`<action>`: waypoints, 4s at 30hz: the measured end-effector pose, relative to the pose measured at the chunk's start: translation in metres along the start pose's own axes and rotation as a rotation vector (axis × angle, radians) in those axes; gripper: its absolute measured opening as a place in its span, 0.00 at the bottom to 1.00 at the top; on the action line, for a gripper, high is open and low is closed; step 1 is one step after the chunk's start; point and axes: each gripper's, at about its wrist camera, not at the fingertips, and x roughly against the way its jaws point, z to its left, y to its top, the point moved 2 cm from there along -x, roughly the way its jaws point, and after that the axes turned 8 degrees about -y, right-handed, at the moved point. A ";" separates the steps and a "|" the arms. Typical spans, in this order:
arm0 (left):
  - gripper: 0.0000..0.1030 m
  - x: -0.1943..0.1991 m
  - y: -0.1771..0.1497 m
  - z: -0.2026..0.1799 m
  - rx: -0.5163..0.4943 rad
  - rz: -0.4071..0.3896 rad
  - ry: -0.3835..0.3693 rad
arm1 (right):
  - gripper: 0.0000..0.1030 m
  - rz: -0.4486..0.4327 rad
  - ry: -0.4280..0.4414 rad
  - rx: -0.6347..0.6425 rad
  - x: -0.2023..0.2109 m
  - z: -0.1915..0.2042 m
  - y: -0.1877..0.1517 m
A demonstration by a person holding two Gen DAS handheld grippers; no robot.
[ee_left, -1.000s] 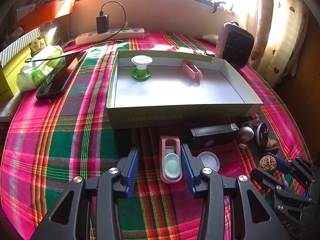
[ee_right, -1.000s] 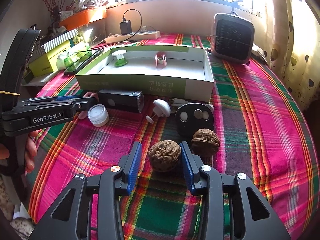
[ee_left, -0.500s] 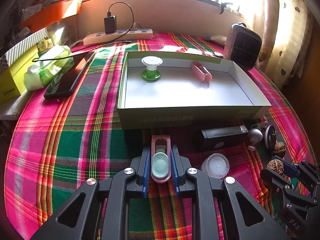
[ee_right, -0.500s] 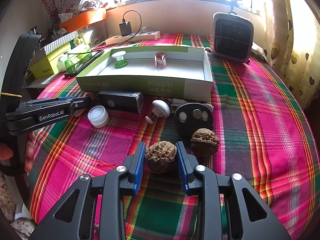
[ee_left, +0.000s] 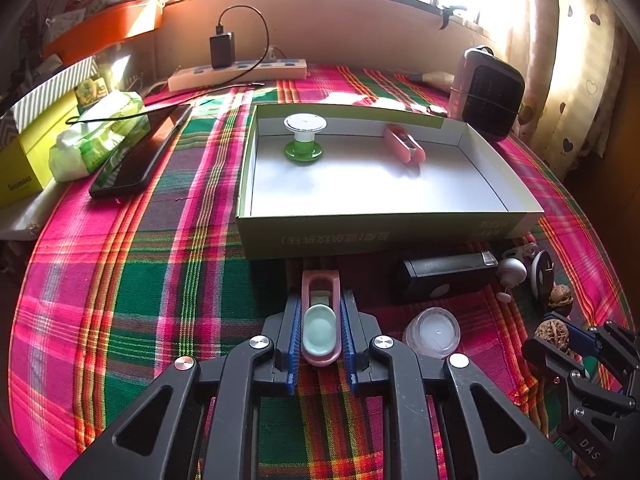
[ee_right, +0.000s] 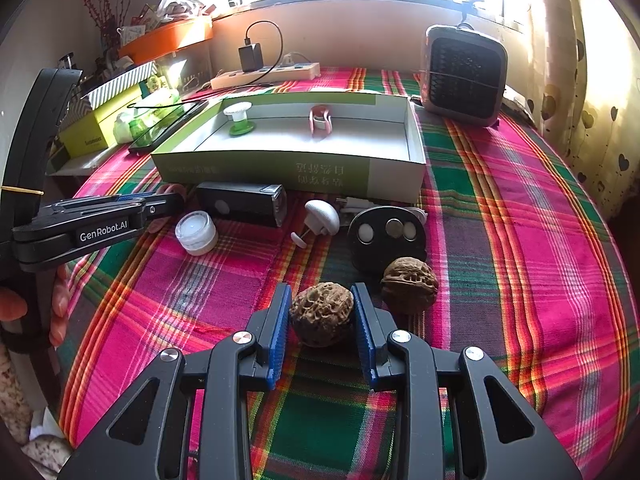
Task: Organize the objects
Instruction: 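Grasp pink case with left tool while right tool grasps a walnut, then lift pink case with left tool while right tool lifts walnut toward box, then lower pink case with left tool while right tool lowers walnut into box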
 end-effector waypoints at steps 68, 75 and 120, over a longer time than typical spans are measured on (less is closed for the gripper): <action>0.15 0.014 0.041 -0.012 -0.038 -0.031 -0.082 | 0.31 -0.087 0.009 0.014 0.003 -0.006 0.074; 0.15 0.004 0.058 -0.016 -0.057 -0.028 -0.087 | 0.31 -0.082 0.003 0.027 -0.012 -0.006 0.096; 0.15 -0.091 0.120 -0.014 -0.073 0.073 -0.052 | 0.31 0.067 -0.055 0.022 -0.120 -0.022 0.165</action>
